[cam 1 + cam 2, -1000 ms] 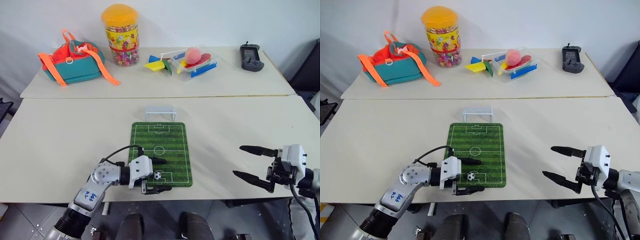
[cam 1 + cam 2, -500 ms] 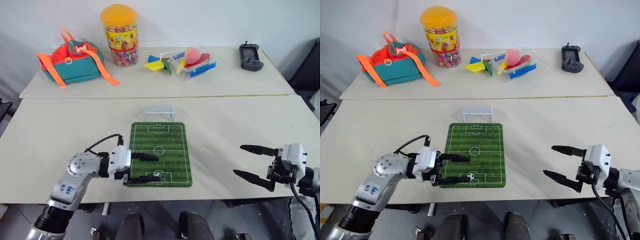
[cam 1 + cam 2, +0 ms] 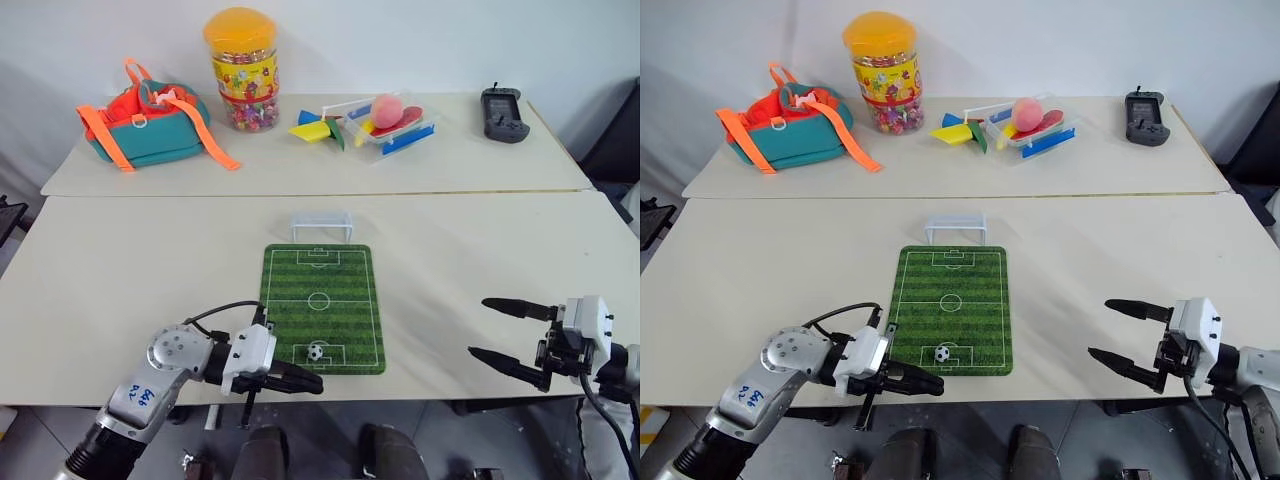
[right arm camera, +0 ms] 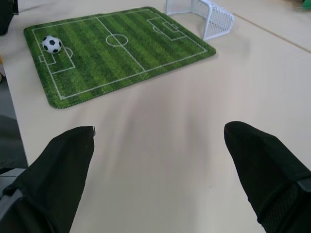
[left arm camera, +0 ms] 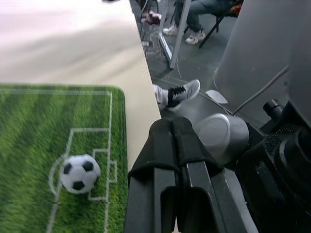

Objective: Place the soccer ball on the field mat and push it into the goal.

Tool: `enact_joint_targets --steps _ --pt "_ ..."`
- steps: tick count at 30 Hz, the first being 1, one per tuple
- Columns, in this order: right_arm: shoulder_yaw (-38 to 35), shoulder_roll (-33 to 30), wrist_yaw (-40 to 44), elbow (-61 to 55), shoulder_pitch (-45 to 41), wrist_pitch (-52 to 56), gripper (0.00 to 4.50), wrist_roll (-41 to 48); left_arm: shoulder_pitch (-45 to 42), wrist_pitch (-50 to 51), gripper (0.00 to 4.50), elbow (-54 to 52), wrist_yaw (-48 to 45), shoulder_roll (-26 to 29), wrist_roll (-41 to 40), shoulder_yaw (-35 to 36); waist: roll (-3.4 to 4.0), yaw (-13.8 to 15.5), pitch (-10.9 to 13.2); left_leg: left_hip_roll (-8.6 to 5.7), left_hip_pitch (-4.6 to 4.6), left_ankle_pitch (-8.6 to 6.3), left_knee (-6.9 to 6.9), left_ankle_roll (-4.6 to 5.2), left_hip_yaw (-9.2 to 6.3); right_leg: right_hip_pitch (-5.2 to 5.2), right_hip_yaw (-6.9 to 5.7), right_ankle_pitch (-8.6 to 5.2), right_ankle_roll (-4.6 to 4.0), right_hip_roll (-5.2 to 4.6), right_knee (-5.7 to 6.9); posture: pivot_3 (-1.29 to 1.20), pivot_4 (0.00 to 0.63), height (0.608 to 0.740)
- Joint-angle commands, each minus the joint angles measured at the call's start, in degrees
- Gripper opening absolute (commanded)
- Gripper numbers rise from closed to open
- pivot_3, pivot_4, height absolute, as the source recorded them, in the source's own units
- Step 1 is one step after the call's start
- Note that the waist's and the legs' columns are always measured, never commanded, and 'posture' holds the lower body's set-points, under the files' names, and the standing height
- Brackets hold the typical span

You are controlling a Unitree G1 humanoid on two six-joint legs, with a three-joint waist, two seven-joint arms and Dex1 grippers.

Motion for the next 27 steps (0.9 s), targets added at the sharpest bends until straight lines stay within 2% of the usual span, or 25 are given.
enact_joint_targets --steps 1,7,14,20,27 --pt "-2.5 0.6 -1.2 -2.9 1.0 -1.2 4.5 0.7 -3.5 1.6 0.01 2.3 5.8 -3.5 4.0 -1.6 0.05 0.1 0.0 0.0 0.0 -0.01 0.01 0.01 0.01 0.0 0.01 0.0 0.0 0.0 0.0 0.0 0.15 0.74" --pt "-3.0 1.2 -2.6 -3.7 1.9 -1.3 4.5 0.4 -11.8 1.3 0.01 10.6 17.8 -10.7 9.4 1.4 0.04 0.1 0.0 0.0 -0.01 -0.02 0.07 0.04 0.0 0.01 0.02 0.03 0.0 0.01 0.03 0.0 0.15 0.74" --pt "-2.3 2.1 -4.1 -3.6 1.6 -1.8 4.5 0.0 -20.4 3.3 0.01 12.4 23.2 -16.4 4.9 7.9 0.03 0.0 0.0 0.0 -0.01 0.06 0.06 -0.08 0.02 0.01 0.03 0.06 0.04 0.01 0.04 0.0 0.15 0.74" --pt "-1.8 2.6 -4.9 -3.2 0.9 -2.2 4.5 -0.5 -19.0 9.8 0.01 7.7 17.6 -12.5 -2.3 10.9 0.04 -0.1 0.0 0.0 0.04 0.07 0.02 -0.12 0.08 0.0 0.07 0.07 0.05 0.03 0.04 0.0 0.15 0.74" --pt "-1.5 2.9 -5.0 -2.4 0.2 -2.3 4.5 -0.9 -13.8 15.2 0.01 5.2 11.6 -4.6 -8.0 15.0 0.03 -0.1 0.0 0.0 0.04 0.05 0.04 -0.1 0.11 -0.01 0.12 0.07 0.05 0.03 0.02 0.0 0.15 0.74"
